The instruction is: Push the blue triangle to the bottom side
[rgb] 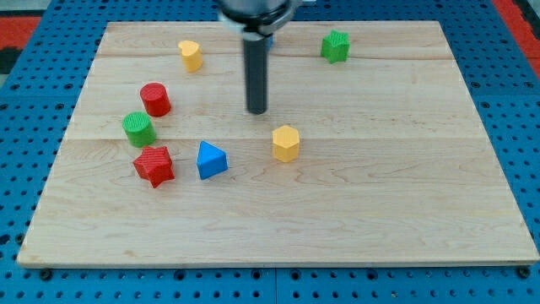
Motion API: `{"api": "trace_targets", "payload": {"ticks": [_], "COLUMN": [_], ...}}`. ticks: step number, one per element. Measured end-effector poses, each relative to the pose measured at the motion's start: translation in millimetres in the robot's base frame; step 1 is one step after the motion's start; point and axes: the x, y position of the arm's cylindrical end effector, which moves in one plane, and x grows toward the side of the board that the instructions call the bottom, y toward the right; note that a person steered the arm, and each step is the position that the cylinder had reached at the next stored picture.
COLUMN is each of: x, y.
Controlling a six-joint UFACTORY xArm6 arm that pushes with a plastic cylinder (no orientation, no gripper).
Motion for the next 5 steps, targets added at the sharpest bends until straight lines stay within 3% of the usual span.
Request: {"api": "trace_targets", "payload": {"ticks": [1, 3, 4, 5], "x": [37.8, 105.1, 71.3, 61.6], "y": [-55.0, -11.1, -21.0, 11.4]}}
